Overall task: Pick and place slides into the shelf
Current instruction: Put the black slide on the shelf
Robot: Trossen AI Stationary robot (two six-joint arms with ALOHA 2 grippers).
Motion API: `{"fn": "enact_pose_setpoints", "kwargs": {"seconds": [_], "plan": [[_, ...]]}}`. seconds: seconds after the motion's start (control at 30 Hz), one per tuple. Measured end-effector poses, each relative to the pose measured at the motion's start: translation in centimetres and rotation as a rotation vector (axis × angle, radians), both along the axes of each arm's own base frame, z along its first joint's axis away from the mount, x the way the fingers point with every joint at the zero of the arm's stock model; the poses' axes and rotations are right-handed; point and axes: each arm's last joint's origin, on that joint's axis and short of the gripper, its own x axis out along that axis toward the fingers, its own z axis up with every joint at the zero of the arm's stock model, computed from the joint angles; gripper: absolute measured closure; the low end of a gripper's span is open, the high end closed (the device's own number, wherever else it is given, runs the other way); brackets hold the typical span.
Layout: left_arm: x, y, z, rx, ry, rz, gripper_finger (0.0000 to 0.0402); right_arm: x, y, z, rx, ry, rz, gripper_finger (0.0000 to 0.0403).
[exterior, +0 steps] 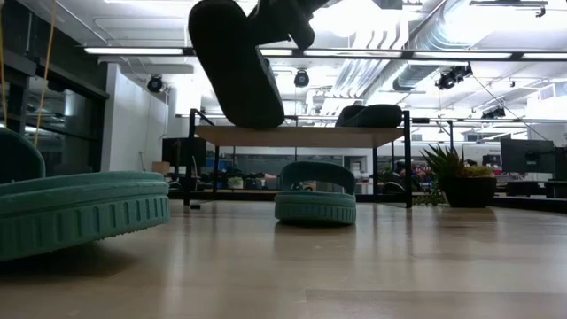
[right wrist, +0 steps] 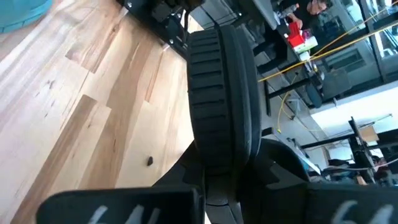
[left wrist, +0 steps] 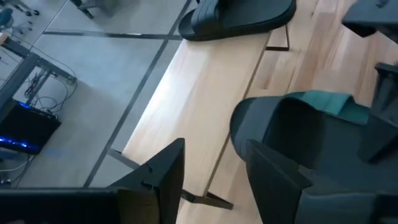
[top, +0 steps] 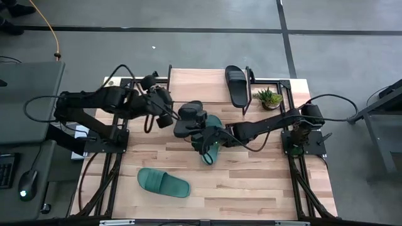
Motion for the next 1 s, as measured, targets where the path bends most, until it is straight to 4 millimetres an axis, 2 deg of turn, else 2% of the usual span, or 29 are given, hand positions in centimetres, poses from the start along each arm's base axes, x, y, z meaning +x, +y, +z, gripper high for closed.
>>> {"fn": "enact_pose_setpoints", "kwargs": {"seconds": [0.2, 0.37, 0.57, 0.77, 0.9, 1.0], "plan": [[-1.9, -0.1, -0.3, -0.037, -0.022, -0.020, 0.0253, -1.1, -0.8, 2.2, -0.046, -0.028, -0.013, 0.0375], [-3.1, -0.2, -1.7, -0.051, -0.031, -0.020, 0.0257, -1.8, -2.3, 3.8, -0.072, -0.046, -0.003, 0.0375], [-4.6, -0.3, -4.1, -0.077, -0.091, -0.045, 0.0257, -2.3, -4.9, 4.1, -0.110, 0.026, 0.068, 0.0375], [-6.2, -0.3, -7.1, -0.095, -0.127, -0.060, 0.0259, -2.7, -8.3, 4.4, -0.121, 0.046, 0.033, 0.0375], [-7.0, -0.4, -8.7, -0.112, -0.190, -0.080, 0.0259, -3.5, -10.2, 4.5, -0.057, 0.065, 0.027, 0.0375], [-7.3, -0.5, -9.8, -0.127, -0.243, -0.103, 0.0259, -4.6, -10.8, 3.7, -0.043, 0.051, 0.026, 0.0375]]}}
